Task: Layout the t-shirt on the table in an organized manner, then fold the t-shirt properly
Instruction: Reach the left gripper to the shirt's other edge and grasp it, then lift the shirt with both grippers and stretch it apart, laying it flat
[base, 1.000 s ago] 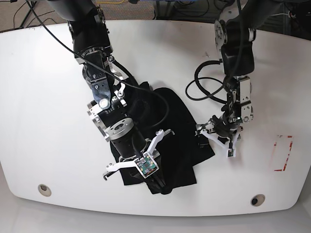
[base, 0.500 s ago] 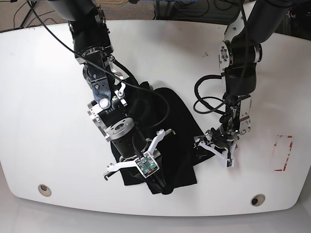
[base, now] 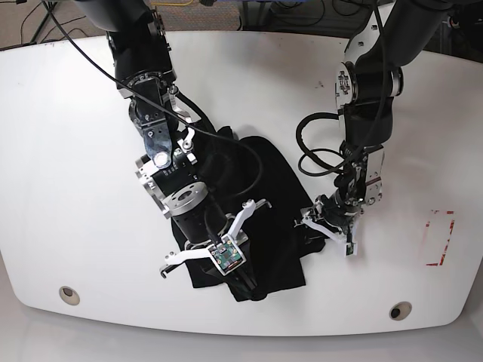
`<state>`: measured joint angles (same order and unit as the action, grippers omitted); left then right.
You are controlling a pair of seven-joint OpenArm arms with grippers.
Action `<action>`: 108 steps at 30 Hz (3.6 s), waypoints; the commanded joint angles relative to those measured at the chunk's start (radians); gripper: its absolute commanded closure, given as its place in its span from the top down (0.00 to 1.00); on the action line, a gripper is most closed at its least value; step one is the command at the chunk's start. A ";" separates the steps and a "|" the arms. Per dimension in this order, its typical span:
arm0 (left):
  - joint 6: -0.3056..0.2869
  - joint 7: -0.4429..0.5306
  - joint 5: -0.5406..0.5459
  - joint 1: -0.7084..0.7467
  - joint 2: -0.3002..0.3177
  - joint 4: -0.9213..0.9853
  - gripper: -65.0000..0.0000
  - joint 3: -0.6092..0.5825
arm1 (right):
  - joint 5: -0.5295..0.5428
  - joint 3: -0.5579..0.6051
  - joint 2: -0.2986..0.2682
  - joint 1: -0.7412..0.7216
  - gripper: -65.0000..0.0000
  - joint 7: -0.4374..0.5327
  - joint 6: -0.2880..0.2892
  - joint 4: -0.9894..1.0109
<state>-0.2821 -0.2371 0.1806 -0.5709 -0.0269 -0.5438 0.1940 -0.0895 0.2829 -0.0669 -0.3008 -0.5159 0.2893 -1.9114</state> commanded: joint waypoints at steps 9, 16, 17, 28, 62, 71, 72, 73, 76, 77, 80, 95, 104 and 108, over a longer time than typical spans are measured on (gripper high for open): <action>0.013 -0.072 -0.017 -0.004 -0.008 0.015 0.06 -0.001 | 0.061 -0.064 0.003 -0.005 0.00 0.036 -0.006 -0.021; 0.013 -0.072 -0.014 -0.001 -0.003 0.009 0.00 0.003 | 0.115 -0.129 -0.001 -0.004 0.00 0.032 -0.006 -0.021; 0.011 -0.072 -0.014 -0.001 -0.003 0.009 0.00 0.005 | 0.116 -0.136 -0.001 -0.004 0.00 0.032 -0.006 -0.021; -0.049 -0.190 0.125 0.062 0.072 -0.166 0.00 0.092 | 0.118 -0.268 -0.003 0.016 0.00 0.030 -0.008 -0.030; -0.022 -0.431 0.589 0.220 0.453 -0.994 0.00 0.132 | 0.109 -0.429 -0.052 -0.216 0.00 0.029 -0.008 0.051; -0.022 -0.546 0.589 0.025 0.531 -0.996 0.00 0.227 | 0.118 -0.429 -0.136 -0.392 0.00 -0.045 -0.008 0.106; -0.022 -0.558 0.589 0.002 0.546 -0.996 0.00 0.239 | 0.118 -0.431 -0.144 -0.413 0.00 -0.053 -0.008 0.114; -0.022 -0.569 0.589 -0.022 0.560 -0.996 0.00 0.249 | 0.118 -0.431 -0.155 -0.436 0.00 -0.057 -0.008 0.120; -0.022 -0.578 0.589 -0.080 0.595 -0.994 0.00 0.252 | 0.119 -0.431 -0.184 -0.476 0.00 -0.062 -0.008 0.137; -0.022 -0.580 0.589 -0.091 0.603 -0.994 0.00 0.252 | 0.119 -0.431 -0.190 -0.484 0.00 -0.062 -0.008 0.142; -0.024 -0.592 0.589 -0.122 0.625 -0.996 0.00 0.252 | 0.119 -0.431 -0.204 -0.498 0.00 -0.062 -0.008 0.142; -0.026 -0.592 0.590 0.025 0.629 -1.004 0.00 0.281 | 0.162 -0.563 -0.204 -0.292 0.00 -0.062 0.017 0.120; -0.121 -0.591 0.583 0.322 0.582 -1.024 0.00 0.430 | 0.300 -0.676 -0.201 0.012 0.00 -0.039 0.051 0.143; -0.147 -0.589 0.583 0.463 0.565 -1.024 0.00 0.474 | 0.373 -0.690 -0.187 0.157 0.00 0.017 0.051 0.175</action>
<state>-0.4248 -0.8639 0.7559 -0.1425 0.5163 -1.5486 0.6468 0.2687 -0.3920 -0.2440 -0.1749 -0.5476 0.3573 -1.7370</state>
